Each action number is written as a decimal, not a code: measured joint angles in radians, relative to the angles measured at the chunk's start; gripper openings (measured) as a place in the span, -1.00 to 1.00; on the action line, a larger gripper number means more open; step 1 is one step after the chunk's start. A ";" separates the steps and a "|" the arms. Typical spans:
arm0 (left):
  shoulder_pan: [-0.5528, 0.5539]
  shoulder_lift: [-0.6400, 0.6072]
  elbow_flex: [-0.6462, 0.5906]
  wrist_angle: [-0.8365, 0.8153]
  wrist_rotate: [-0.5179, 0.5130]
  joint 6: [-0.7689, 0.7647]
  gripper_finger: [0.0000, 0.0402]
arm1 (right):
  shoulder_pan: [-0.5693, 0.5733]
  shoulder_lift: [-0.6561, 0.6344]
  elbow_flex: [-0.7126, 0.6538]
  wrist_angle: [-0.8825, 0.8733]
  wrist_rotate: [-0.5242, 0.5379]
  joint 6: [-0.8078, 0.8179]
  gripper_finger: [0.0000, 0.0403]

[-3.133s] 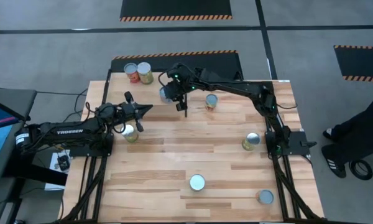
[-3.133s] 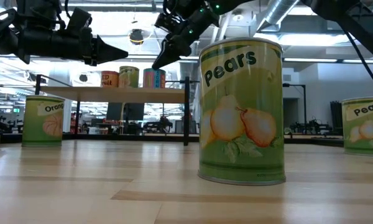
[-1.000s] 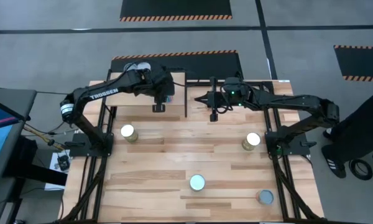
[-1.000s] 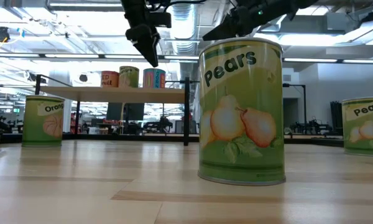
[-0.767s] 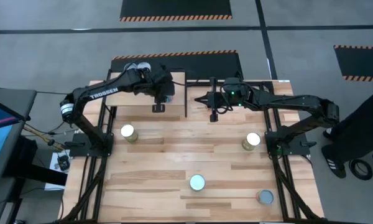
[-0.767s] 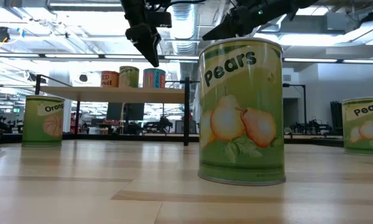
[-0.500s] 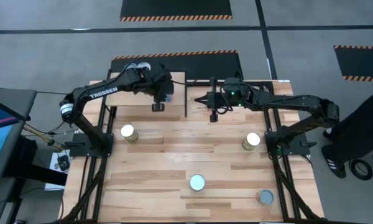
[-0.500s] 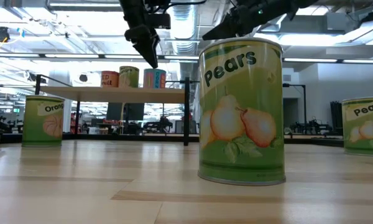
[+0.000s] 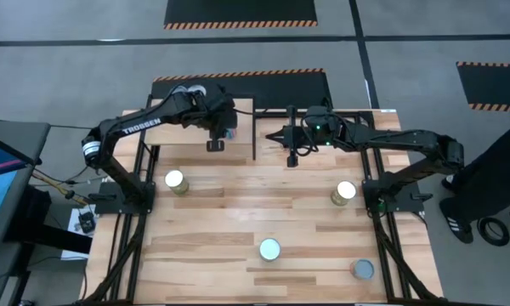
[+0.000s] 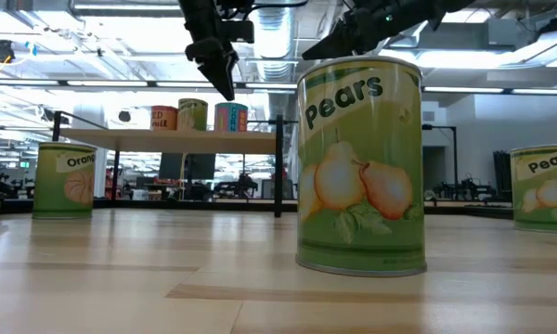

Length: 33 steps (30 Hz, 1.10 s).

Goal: Pick and place cans onto a shelf
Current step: Put the canned mixed corn on the shelf

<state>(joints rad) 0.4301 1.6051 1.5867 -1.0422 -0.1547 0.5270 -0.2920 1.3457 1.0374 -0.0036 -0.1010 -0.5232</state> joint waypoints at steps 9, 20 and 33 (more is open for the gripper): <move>0.000 0.000 -0.010 -0.028 0.018 -0.014 -0.47 | 0.000 0.000 0.000 0.000 0.000 -0.006 -0.96; 0.000 0.000 -0.023 -0.014 0.017 0.011 -0.58 | 0.000 0.000 0.000 0.000 -0.001 -0.003 -0.96; 0.000 0.000 -0.023 0.007 0.003 0.053 -0.98 | 0.000 0.000 0.000 0.000 -0.002 -0.001 -0.96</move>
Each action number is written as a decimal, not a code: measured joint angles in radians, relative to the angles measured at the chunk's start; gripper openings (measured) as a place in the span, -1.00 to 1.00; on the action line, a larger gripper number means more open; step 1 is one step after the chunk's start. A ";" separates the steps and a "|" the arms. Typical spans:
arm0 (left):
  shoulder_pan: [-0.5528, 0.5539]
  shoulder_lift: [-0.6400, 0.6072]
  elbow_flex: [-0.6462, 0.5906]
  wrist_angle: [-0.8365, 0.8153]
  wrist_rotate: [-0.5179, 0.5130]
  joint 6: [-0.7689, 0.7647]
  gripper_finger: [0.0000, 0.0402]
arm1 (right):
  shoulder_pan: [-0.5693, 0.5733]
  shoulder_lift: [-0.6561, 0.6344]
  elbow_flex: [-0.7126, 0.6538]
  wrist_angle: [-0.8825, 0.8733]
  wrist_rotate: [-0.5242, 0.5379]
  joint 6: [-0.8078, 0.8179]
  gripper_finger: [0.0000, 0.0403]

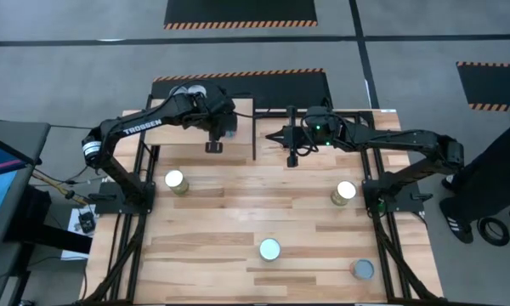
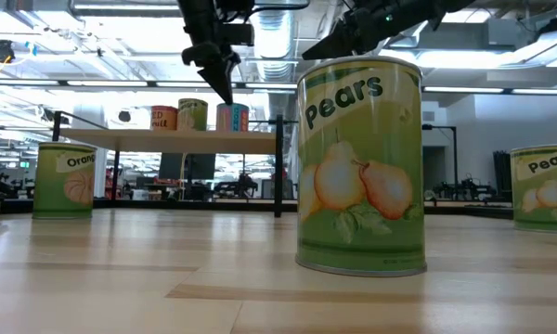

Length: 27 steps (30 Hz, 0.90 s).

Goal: Pick and place cans onto a shelf
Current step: Put the canned mixed corn on the shelf

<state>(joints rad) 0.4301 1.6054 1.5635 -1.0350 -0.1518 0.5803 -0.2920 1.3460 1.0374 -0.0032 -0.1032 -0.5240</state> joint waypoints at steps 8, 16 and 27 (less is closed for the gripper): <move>0.070 0.000 0.000 0.042 -0.039 -0.008 -1.00 | 0.000 0.000 0.000 0.000 0.000 0.000 -0.96; 0.167 0.000 0.000 0.124 -0.045 -0.046 -1.00 | 0.000 0.000 0.000 0.000 0.000 0.000 -0.96; 0.215 0.000 0.000 0.113 -0.040 -0.067 -1.00 | 0.000 0.000 0.000 0.000 -0.001 -0.004 -0.96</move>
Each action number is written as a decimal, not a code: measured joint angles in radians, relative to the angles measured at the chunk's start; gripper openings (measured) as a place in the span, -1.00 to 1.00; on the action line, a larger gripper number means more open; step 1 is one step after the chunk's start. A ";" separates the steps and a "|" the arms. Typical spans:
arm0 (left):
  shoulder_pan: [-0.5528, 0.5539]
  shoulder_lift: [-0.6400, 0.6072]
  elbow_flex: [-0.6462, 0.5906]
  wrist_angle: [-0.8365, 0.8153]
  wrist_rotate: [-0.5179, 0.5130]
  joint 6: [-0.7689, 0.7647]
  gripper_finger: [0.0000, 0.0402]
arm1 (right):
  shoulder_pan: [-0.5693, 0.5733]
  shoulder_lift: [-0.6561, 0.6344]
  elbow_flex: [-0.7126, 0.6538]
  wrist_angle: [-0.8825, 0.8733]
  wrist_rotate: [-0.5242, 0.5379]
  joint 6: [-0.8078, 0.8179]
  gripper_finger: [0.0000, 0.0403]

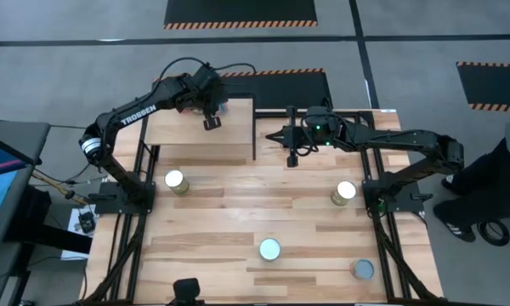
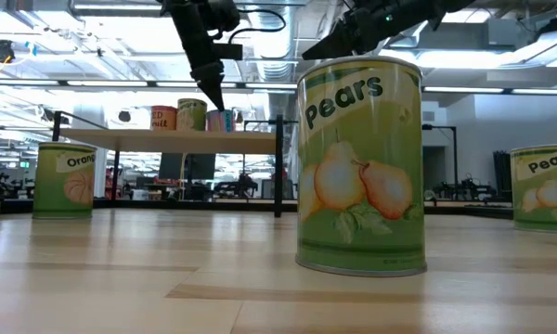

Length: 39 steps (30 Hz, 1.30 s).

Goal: Pick and place cans onto a shelf
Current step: Put the canned mixed corn on the shelf

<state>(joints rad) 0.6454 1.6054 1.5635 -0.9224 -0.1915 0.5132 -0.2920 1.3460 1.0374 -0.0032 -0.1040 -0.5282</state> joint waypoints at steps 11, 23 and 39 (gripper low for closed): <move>-0.001 0.000 0.000 0.028 0.046 0.006 -1.00 | 0.005 0.000 0.000 0.001 0.000 0.001 -0.96; -0.001 0.000 0.000 0.012 0.022 0.014 -1.00 | 0.011 0.000 0.000 0.004 -0.001 -0.003 -0.96; -0.001 0.000 0.000 0.008 0.027 0.014 -0.89 | 0.011 0.000 0.000 0.004 -0.001 -0.004 -0.96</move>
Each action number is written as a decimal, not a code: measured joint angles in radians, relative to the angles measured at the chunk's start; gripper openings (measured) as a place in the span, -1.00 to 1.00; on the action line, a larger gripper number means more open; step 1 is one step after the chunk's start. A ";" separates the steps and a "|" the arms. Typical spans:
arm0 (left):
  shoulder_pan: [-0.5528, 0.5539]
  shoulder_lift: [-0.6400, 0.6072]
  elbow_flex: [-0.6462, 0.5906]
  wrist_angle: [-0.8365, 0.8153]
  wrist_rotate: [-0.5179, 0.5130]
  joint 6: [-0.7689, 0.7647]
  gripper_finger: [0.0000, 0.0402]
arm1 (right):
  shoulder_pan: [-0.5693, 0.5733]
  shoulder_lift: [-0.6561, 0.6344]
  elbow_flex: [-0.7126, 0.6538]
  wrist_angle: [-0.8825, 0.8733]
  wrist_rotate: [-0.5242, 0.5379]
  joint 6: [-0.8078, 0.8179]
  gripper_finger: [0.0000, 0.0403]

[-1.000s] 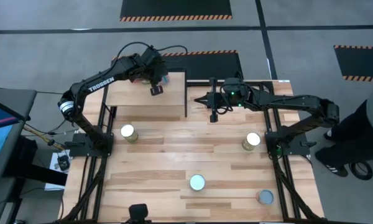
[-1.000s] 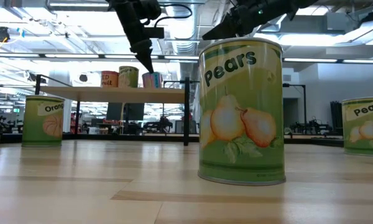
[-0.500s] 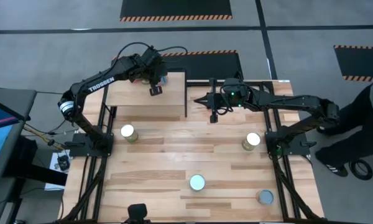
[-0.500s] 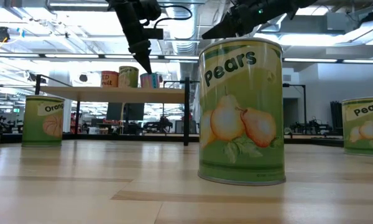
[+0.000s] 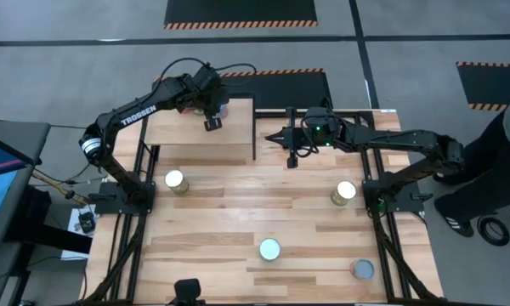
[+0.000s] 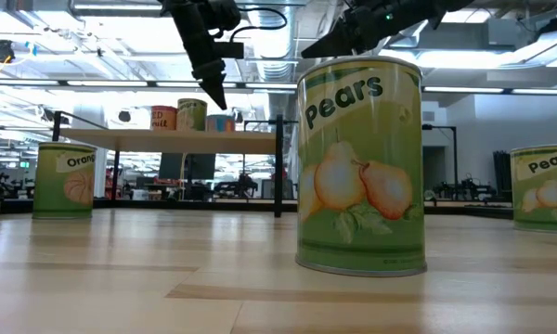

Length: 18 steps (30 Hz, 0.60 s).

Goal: Pick and place cans onto a shelf
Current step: Put the canned mixed corn on the shelf, then put the bottom canned pears on the shelf

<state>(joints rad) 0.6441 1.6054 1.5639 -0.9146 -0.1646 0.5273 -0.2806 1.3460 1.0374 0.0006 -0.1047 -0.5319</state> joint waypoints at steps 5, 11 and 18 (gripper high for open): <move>-0.003 0.000 0.000 0.000 -0.016 -0.001 -0.88 | 0.000 0.000 0.000 0.000 0.000 0.000 -0.96; -0.035 -0.038 0.000 0.008 -0.025 0.004 -0.89 | 0.000 0.000 0.000 -0.005 0.000 0.000 -0.96; -0.139 -0.171 -0.055 0.107 0.125 -0.080 -0.99 | 0.019 -0.002 -0.048 0.032 0.000 0.014 -0.98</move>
<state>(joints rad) 0.5056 1.4342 1.5092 -0.8075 -0.0397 0.4473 -0.2613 1.3445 0.9897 0.0325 -0.1045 -0.5180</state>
